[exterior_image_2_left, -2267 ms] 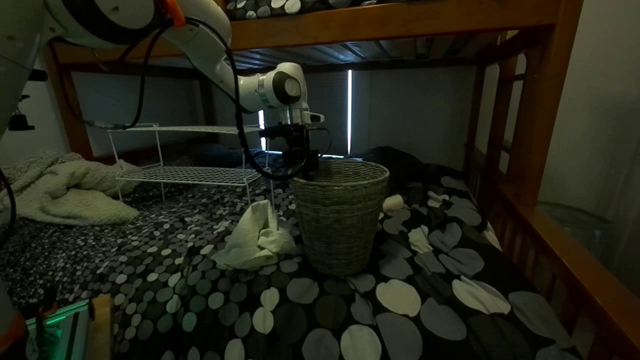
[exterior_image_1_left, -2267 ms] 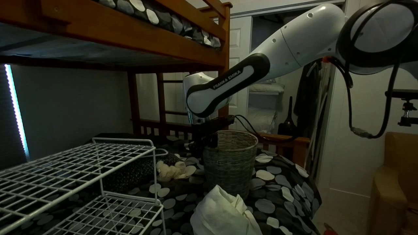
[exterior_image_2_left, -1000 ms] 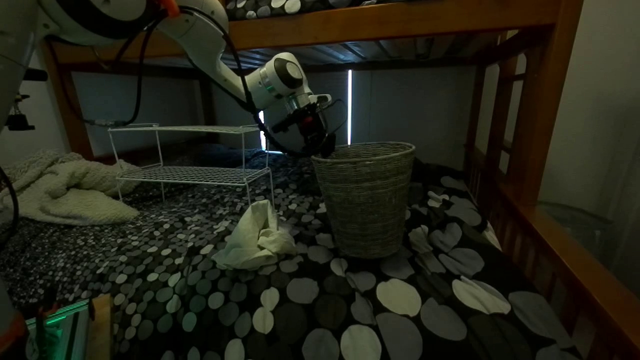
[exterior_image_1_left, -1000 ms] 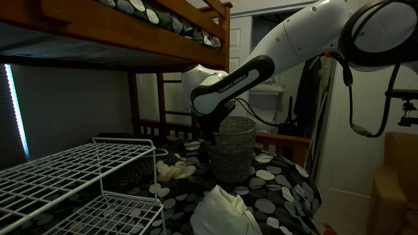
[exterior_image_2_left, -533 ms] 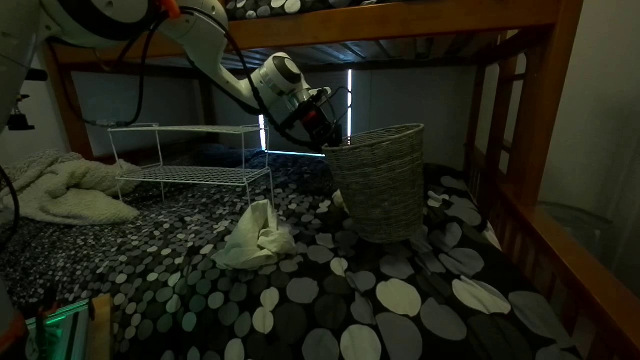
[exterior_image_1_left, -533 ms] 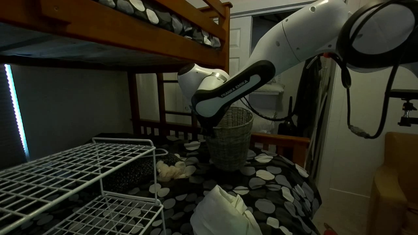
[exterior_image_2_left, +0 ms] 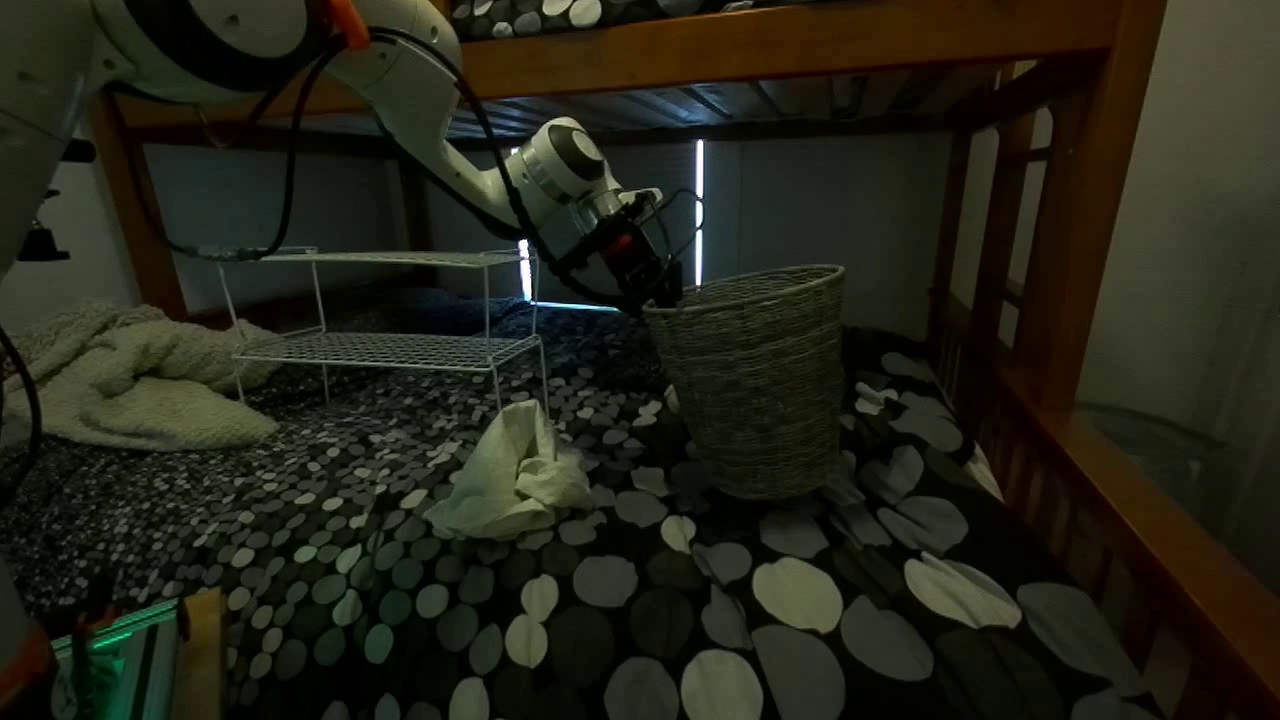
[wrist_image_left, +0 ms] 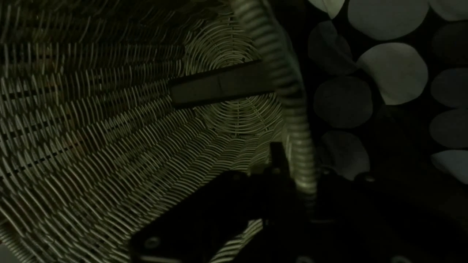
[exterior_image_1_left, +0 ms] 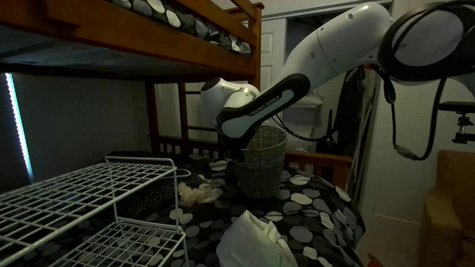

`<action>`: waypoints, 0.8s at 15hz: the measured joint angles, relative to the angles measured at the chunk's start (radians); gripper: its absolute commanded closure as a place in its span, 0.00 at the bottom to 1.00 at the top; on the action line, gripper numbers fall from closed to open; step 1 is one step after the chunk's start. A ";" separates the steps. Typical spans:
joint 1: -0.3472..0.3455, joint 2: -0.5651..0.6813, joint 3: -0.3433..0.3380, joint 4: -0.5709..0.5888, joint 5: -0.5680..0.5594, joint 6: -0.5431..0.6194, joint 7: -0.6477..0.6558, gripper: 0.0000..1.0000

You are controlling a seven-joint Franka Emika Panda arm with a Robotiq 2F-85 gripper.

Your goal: Move the woven basket backwards on the bed

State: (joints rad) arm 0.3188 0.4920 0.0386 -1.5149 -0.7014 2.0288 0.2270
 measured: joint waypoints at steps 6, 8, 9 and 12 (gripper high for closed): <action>-0.003 0.122 -0.013 0.171 -0.075 0.107 -0.161 0.98; -0.016 0.155 -0.015 0.228 -0.075 0.144 -0.223 0.98; -0.025 0.174 -0.015 0.254 -0.074 0.168 -0.255 0.98; -0.054 0.231 -0.014 0.318 -0.057 0.231 -0.333 0.98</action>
State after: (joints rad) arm 0.2644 0.7232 0.0242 -1.1967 -0.7584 2.2595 -0.1065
